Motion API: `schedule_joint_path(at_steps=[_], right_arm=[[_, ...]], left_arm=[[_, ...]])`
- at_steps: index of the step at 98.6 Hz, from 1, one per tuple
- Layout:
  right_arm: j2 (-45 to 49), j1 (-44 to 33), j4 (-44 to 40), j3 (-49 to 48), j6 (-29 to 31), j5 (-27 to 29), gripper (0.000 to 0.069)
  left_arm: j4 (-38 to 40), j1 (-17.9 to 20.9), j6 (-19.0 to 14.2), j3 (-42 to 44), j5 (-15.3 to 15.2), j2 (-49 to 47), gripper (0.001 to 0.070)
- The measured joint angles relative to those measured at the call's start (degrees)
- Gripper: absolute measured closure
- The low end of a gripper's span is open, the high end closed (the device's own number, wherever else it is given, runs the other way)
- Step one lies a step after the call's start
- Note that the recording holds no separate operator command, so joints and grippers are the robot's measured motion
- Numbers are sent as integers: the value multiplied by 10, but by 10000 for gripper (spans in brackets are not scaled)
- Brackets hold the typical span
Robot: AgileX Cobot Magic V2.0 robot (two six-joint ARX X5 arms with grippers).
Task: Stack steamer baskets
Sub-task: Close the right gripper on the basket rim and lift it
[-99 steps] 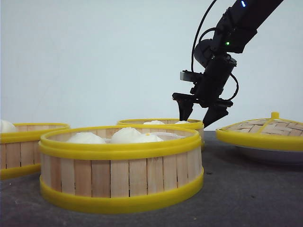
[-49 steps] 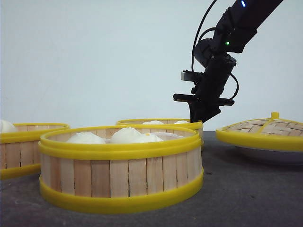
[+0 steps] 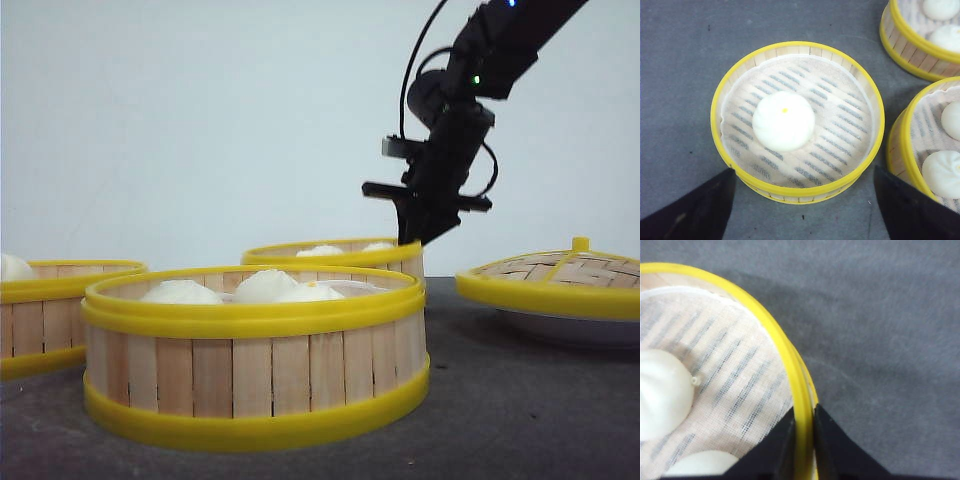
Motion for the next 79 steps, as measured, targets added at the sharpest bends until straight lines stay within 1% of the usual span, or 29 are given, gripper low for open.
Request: schedule_joint_path(at_steps=[21, 37, 56, 79], right_arm=[[0, 0, -120, 116, -20, -6, 659], [-3, 0, -219, 184, -47, -30, 659], [-43, 3, -317, 192, -90, -31, 659], [-115, 12, -353, 193, -102, -32, 659]], left_arm=[[0, 0, 0, 0, 0, 0, 173], [0, 0, 0, 0, 0, 0, 173], [0, 0, 0, 0, 0, 0, 173], [0, 0, 0, 0, 0, 0, 173]])
